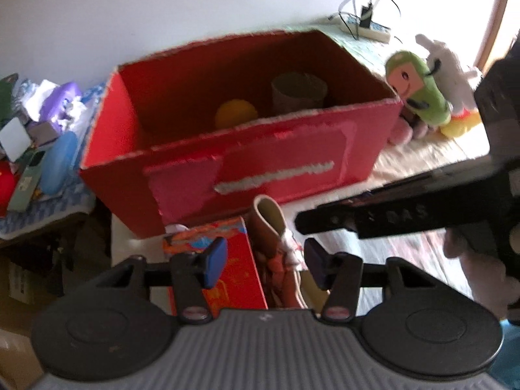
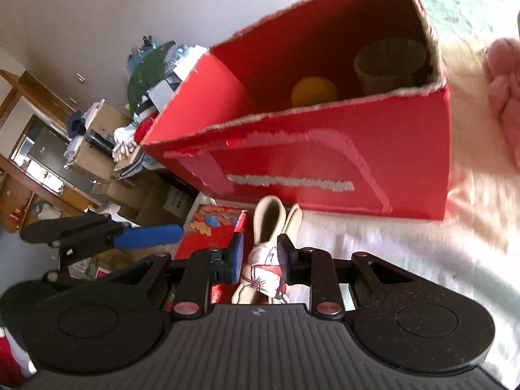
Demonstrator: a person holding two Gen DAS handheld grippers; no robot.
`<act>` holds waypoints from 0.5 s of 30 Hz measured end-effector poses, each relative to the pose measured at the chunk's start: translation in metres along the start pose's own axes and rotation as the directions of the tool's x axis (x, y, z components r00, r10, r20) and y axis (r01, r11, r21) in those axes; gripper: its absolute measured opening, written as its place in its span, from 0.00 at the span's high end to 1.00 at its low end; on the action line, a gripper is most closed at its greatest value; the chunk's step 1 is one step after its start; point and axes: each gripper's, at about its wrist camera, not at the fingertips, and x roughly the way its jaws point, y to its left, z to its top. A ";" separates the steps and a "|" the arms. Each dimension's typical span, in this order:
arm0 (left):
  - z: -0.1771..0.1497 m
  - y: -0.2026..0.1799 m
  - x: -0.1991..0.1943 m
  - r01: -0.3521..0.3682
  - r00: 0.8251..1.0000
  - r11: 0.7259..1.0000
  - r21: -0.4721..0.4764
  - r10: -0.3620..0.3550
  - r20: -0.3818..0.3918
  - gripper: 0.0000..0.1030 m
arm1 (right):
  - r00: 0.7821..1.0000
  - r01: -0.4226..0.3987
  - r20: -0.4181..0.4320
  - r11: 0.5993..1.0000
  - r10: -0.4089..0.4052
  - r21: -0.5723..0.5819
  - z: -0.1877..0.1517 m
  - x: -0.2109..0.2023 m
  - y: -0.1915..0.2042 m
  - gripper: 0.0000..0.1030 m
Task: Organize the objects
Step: 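Raise the right gripper out of the box toward the white shoe, then grasp the white-and-red cloth shoe with the right gripper and lift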
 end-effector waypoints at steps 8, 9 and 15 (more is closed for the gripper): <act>-0.010 -0.005 0.007 0.084 0.996 0.996 0.041 -0.083 -0.019 0.46 | 0.998 0.034 -0.045 0.999 -0.033 0.024 -0.005 0.013 -0.003 0.69; -0.010 -0.005 0.008 0.091 0.996 0.995 0.046 -0.090 -0.020 0.46 | 0.998 0.045 -0.051 0.999 -0.043 0.030 -0.005 0.015 -0.004 0.69; -0.012 -0.008 0.018 0.121 0.992 0.991 0.058 -0.119 -0.039 0.47 | 0.997 0.040 -0.072 0.995 -0.033 0.094 -0.007 0.026 -0.014 0.63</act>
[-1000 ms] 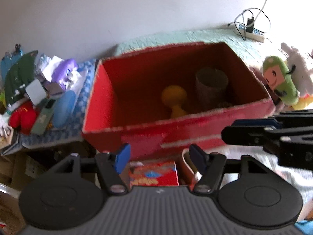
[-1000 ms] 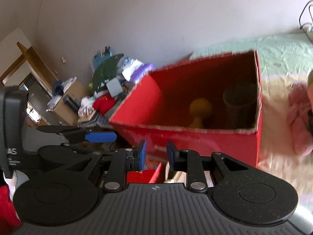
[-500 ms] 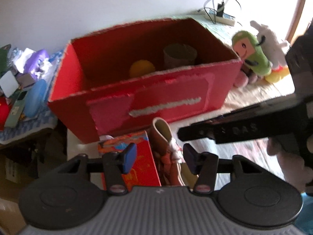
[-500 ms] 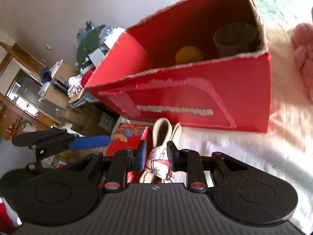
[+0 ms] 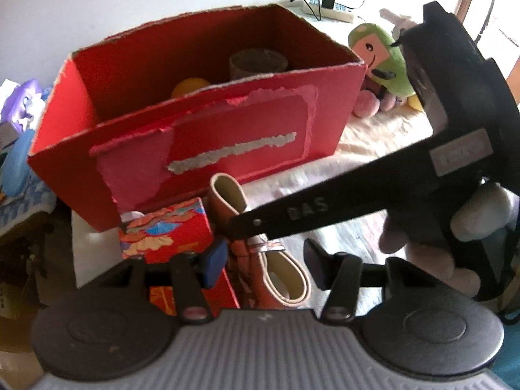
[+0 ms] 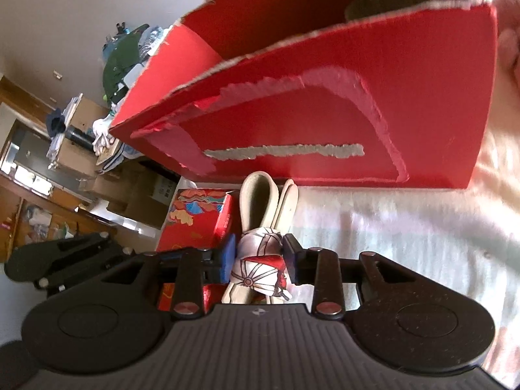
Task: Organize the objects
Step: 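Grasp the white-and-red cloth shoe with the right gripper and lift, then carry the shoe over the red box with the right gripper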
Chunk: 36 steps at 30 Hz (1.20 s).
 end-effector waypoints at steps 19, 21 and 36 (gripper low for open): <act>0.011 -0.022 0.030 0.085 0.994 0.988 0.126 -0.075 -0.082 0.52 | 0.998 -0.049 0.052 0.981 0.040 0.189 -0.016 -0.054 -0.052 0.77; 0.012 -0.028 0.030 0.097 0.993 0.983 0.153 -0.086 -0.080 0.56 | 0.997 -0.044 0.070 0.976 0.029 0.212 -0.019 -0.062 -0.059 0.77; 0.051 -0.071 0.011 0.252 0.964 0.906 0.340 -0.267 -0.003 0.70 | 0.965 -0.024 0.256 0.965 -0.046 0.263 -0.025 -0.130 -0.050 0.79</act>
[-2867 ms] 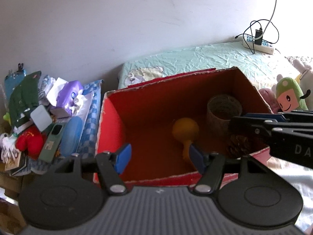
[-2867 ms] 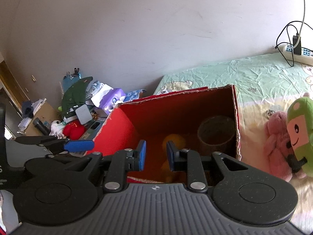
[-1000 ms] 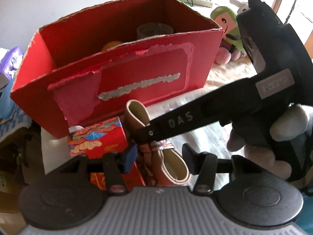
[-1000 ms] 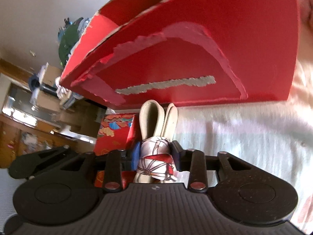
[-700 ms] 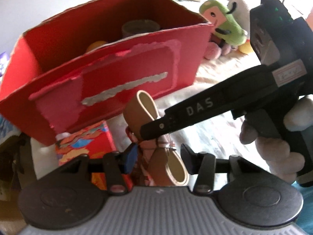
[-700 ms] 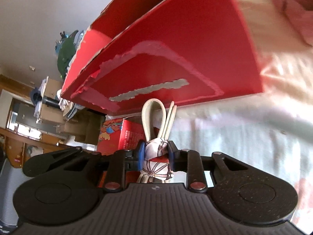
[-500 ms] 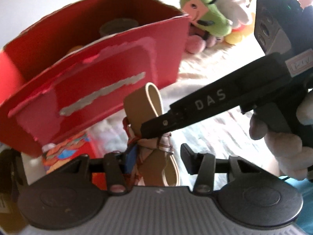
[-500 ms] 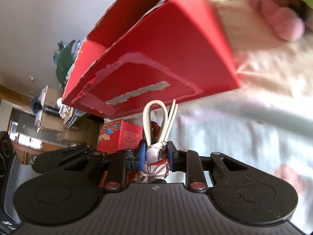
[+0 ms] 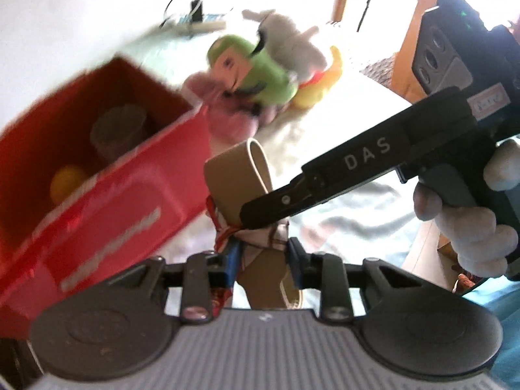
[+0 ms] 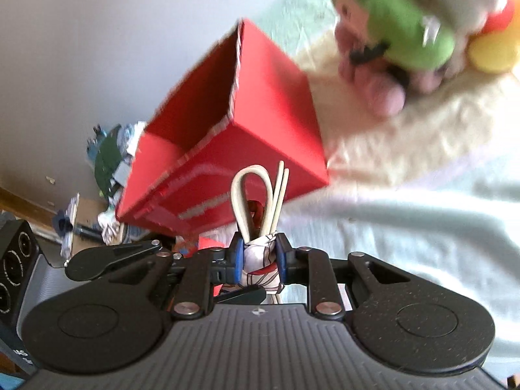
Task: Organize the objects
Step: 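Carry the shoe over the red box with the right gripper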
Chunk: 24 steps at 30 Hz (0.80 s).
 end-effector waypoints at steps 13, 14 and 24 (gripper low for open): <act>0.052 0.012 -0.070 -0.063 0.965 0.994 0.089 0.038 0.258 0.70 | 0.983 -0.057 0.158 0.979 0.089 -0.197 0.056 -0.031 0.065 0.79; 0.054 0.018 -0.074 -0.075 0.961 0.994 0.081 0.051 0.271 0.70 | 0.983 -0.064 0.156 0.975 0.099 -0.215 0.062 -0.027 0.070 0.79; 0.057 0.083 -0.107 -0.216 0.927 0.975 -0.057 0.223 0.303 0.70 | 0.986 -0.137 0.040 0.930 0.160 -0.340 0.099 0.046 0.125 0.79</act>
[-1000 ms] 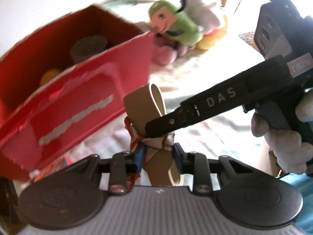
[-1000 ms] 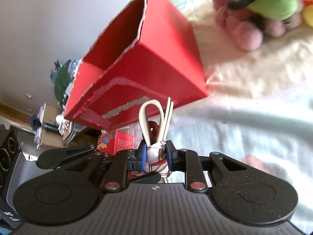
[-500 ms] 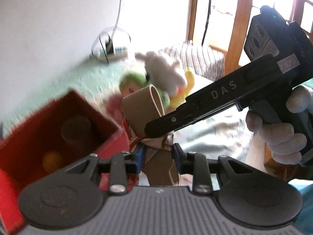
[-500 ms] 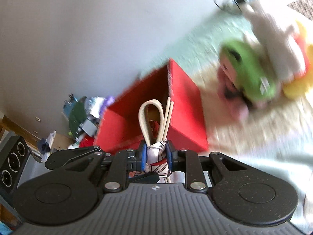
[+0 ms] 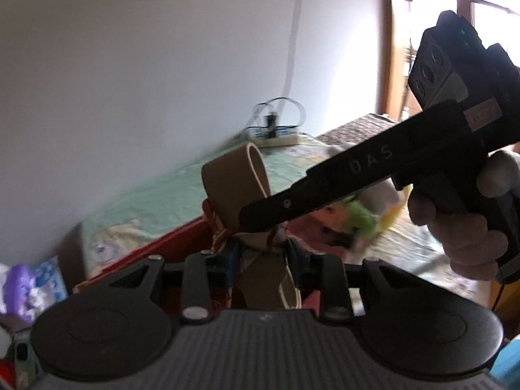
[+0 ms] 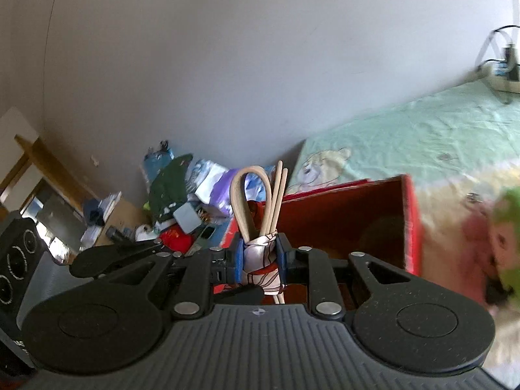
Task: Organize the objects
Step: 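Carry the shoe over the red box with the right gripper, then lower the shoe into the box beside the gourd and tape roll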
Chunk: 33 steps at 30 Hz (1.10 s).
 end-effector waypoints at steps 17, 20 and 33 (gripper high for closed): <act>-0.052 0.089 0.062 -0.152 0.953 0.972 -0.178 0.096 -0.288 0.72 | 0.923 0.057 -0.383 0.994 -0.018 0.089 0.003 0.159 -0.024 0.79; -0.056 0.097 0.075 -0.143 0.943 0.970 -0.199 0.072 -0.325 0.72 | 0.893 0.091 -0.447 0.993 -0.050 0.071 -0.005 0.175 -0.029 0.79; -0.071 0.108 0.119 -0.164 0.876 0.969 -0.184 0.057 -0.479 0.56 | 0.816 0.212 -0.548 0.977 -0.182 -0.010 -0.013 0.200 -0.034 0.78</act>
